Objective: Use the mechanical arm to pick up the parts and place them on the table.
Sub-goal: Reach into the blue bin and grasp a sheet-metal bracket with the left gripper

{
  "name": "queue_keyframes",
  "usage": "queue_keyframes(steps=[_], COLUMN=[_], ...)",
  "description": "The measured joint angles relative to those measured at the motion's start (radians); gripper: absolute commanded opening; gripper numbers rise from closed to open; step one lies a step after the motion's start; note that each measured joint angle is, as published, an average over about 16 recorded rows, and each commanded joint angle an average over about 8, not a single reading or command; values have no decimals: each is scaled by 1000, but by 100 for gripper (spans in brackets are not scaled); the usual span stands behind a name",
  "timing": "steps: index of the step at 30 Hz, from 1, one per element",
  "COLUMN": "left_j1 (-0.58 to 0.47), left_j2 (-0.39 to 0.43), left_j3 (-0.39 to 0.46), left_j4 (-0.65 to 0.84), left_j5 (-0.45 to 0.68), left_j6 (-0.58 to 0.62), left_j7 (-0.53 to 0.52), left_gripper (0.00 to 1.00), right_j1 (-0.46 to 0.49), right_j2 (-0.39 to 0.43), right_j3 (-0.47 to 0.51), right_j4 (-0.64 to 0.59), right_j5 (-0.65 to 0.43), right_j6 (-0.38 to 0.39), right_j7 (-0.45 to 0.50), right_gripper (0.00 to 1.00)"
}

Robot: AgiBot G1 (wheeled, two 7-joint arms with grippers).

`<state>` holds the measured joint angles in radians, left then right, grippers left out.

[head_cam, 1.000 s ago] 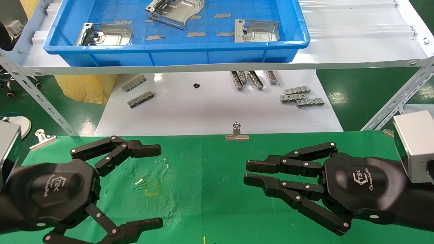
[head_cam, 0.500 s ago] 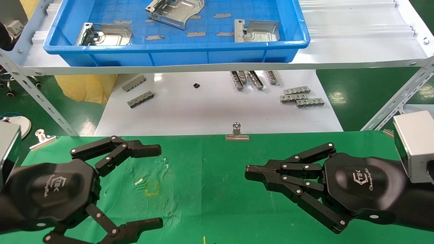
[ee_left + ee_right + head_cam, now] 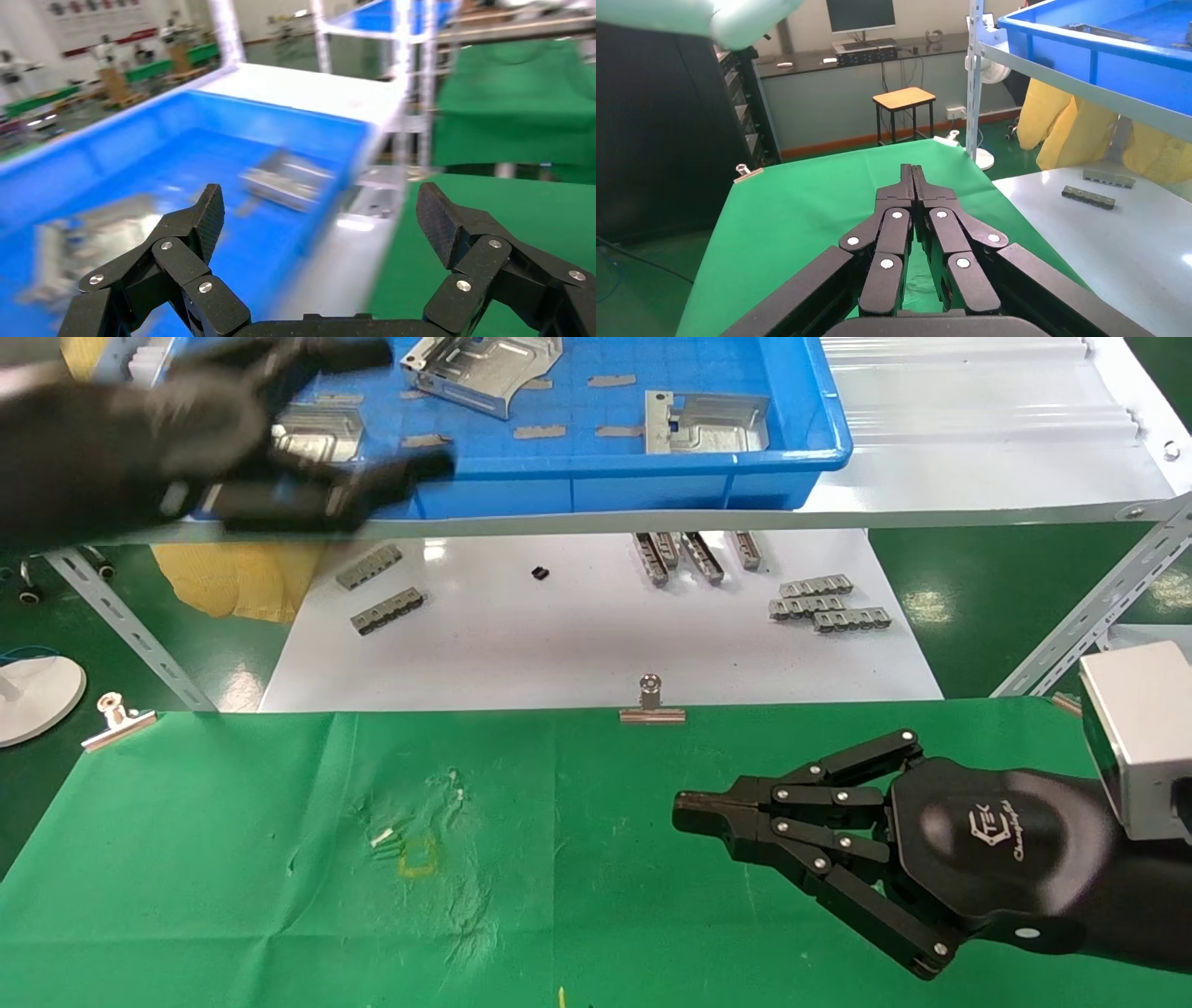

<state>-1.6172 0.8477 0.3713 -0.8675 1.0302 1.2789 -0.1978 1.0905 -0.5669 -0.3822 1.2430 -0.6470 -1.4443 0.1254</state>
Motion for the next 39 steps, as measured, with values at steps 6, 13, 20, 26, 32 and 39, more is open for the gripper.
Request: queue_keyframes(steps=[6,13,20,26,32,39], left_j1=[-211,-352,-403,-414,-413,-405], left_j2=[175,343,434,463,474,479], left_j3=[63,110,132,138,137,133], left_j4=[322,628,778,831,849,851], left_j5=[146,256,300,308,306,300], left_j6=[-180,-410,-530,-545,-541,-548], left_j7=[34,87,115,117,114,119], left_gripper=[100,48,0,0,0,0], right_j1=[0,0,0,0,0,0], right_j2=[0,0,0,0,0,0], right_j3=[0,0,0,0,0,0], right_j4=[0,0,0,0,0,0], right_j5=[0,0,0,0,0,0], right_j6=[0,0,0,0,0,0], right_j7=[0,0,0,0,0,0], right_gripper=[0,39,100,100,100,100])
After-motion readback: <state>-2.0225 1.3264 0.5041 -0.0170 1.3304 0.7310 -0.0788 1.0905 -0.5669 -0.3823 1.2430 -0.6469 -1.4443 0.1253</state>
